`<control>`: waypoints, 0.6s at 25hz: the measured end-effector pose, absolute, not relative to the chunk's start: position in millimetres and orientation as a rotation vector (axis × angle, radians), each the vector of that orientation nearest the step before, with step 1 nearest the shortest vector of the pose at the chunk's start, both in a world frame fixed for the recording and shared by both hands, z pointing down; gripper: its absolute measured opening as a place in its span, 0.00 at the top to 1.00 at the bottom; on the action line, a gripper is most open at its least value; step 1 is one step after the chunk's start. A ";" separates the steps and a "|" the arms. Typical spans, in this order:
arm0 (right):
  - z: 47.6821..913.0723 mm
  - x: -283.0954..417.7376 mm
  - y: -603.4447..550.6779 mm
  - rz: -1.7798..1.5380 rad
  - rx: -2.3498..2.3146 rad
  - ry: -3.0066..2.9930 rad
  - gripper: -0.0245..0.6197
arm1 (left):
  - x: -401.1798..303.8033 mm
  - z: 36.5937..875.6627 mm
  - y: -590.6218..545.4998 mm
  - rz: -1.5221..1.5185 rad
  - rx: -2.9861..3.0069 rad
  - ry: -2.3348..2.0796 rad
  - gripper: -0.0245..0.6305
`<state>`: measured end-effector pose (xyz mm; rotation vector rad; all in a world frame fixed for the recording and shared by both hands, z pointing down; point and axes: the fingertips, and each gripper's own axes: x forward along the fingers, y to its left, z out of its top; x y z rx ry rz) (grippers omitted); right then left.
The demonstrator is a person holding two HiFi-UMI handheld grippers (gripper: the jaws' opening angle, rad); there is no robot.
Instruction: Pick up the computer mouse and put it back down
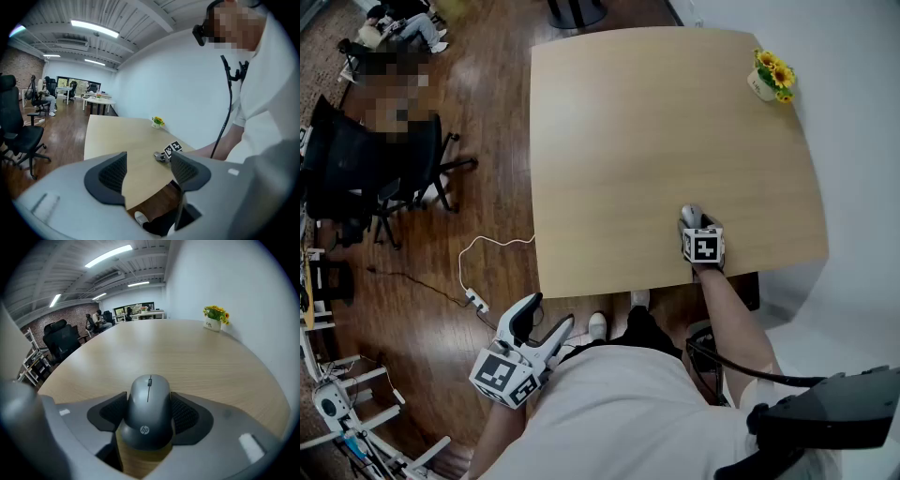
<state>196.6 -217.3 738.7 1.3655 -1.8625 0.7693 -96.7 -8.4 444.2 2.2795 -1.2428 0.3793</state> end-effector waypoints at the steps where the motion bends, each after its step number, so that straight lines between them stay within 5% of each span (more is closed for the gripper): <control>1: 738.5 200.2 -219.0 0.766 1.363 -1.858 0.50 | -94.9 443.8 -10.6 0.375 2.286 -1.244 0.54; 15: 611.9 181.9 -171.8 0.728 1.451 -1.967 0.50 | -115.4 437.8 -3.2 0.279 2.423 -1.147 0.54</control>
